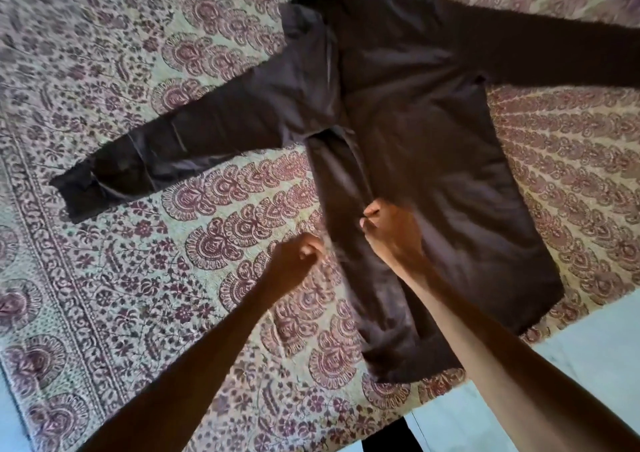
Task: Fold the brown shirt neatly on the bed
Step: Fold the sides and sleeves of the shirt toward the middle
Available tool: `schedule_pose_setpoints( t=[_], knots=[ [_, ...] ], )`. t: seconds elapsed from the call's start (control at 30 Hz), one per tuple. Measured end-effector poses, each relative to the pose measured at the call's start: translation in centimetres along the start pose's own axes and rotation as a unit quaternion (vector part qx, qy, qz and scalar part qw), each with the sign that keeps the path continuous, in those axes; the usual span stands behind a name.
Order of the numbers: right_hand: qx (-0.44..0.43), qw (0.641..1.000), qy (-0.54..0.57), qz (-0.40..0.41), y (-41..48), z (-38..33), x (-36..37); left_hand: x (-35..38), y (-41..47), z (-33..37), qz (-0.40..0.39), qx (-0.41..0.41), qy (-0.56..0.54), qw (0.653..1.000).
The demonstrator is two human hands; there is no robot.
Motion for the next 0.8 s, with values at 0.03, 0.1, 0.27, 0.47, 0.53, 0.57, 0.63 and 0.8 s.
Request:
schedule_pose_setpoints(
  t=[0.03, 0.1, 0.27, 0.47, 0.53, 0.57, 0.63, 0.8],
  knots=[
    [0.001, 1.0, 0.013, 0.004, 0.4, -0.6, 0.3, -2.1, 0.9, 0.4, 0.062, 0.022, 0.007, 0.998],
    [0.007, 0.998, 0.06, 0.0, 1.7, -3.3, 1.6, -7.7, 2.9, 0.8, 0.207, 0.063, 0.085, 0.973],
    [0.12, 0.906, 0.361, -0.186, 3.6, -11.3, 5.8, -18.6, 7.4, -0.2, 0.334, 0.014, 0.301, 0.893],
    [0.186, 0.815, 0.498, -0.23, 6.4, -18.8, 7.8, -27.3, 11.1, -5.2, 0.237, -0.133, 0.256, 0.928],
    [0.21, 0.792, 0.53, -0.217, 7.7, -19.9, 7.8, -28.6, 11.8, -6.5, 0.203, -0.151, 0.272, 0.929],
    [0.218, 0.782, 0.548, -0.202, 8.5, -20.3, 7.7, -28.8, 11.9, -6.7, 0.194, -0.146, 0.29, 0.926],
    [0.235, 0.776, 0.557, -0.178, 9.8, -20.6, 7.0, -28.8, 11.8, -6.9, 0.185, -0.128, 0.326, 0.918],
    [0.25, 0.773, 0.539, -0.222, 10.4, -20.1, 6.2, -28.0, 10.7, -6.7, 0.222, -0.101, 0.353, 0.903]
  ],
)
Point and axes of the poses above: each hand's wrist, its own y-axis towards the middle knuckle, its own x-axis out of the palm, z = x × y, the point moved 3 cm from there along y, towards the middle knuckle, and after that the axes turned 2 degrees about z, right-handed, at the moved point
